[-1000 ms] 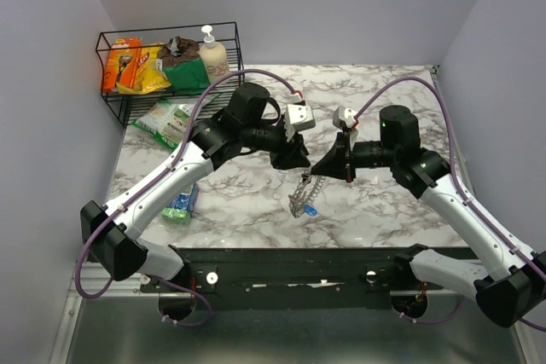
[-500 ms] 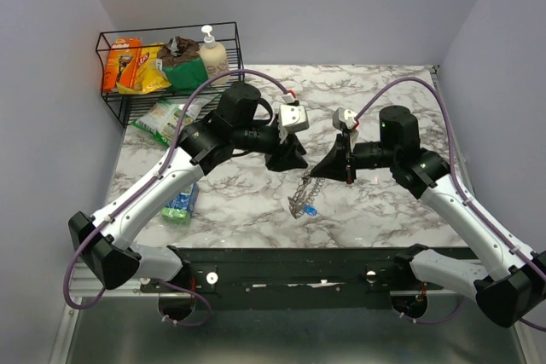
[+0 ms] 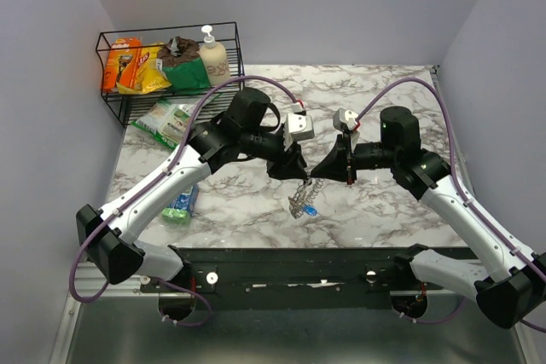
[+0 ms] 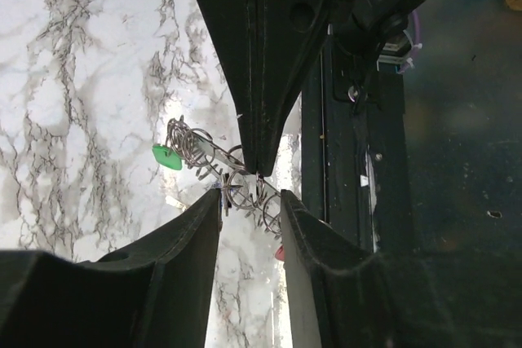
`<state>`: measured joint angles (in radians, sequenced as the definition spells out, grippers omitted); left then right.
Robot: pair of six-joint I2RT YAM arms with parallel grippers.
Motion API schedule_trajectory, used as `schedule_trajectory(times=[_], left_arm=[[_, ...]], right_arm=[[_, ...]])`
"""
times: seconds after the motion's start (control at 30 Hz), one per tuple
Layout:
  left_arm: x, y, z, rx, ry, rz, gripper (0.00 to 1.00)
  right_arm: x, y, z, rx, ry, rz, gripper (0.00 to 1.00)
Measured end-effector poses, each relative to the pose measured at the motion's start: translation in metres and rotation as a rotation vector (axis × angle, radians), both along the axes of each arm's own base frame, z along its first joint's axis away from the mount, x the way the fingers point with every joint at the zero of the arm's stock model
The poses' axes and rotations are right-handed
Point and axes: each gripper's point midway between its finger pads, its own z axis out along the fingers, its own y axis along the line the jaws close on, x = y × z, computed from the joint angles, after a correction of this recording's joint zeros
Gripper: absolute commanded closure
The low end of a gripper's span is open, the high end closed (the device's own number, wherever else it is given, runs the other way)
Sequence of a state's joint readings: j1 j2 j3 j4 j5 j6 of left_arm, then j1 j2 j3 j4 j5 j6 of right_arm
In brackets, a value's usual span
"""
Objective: Put the keys on the keyring
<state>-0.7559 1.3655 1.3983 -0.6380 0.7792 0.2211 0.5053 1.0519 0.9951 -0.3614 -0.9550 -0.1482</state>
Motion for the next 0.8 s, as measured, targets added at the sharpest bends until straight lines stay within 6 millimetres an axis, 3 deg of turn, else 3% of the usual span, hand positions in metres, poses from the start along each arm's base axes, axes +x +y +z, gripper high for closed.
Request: schedule_trajectory(times=[0.4, 0.73, 0.8], left_arm=[[-0.0005, -0.0027, -0.0047, 0.018, 0.006, -0.015, 0.71], [-0.001, -0.0072, -0.006, 0.021, 0.019, -0.034, 1.0], [-0.002, -0.0072, -0.0076, 0.027, 0.029, -0.038, 1.0]], right_arm=[[-0.0001, 0.0, 0.0003, 0.001, -0.001, 0.0, 0.99], [-0.0001, -0.0002, -0.0008, -0.001, 0.001, -0.001, 0.99], [-0.0003, -0.0003, -0.0026, -0.003, 0.005, -0.001, 0.99]])
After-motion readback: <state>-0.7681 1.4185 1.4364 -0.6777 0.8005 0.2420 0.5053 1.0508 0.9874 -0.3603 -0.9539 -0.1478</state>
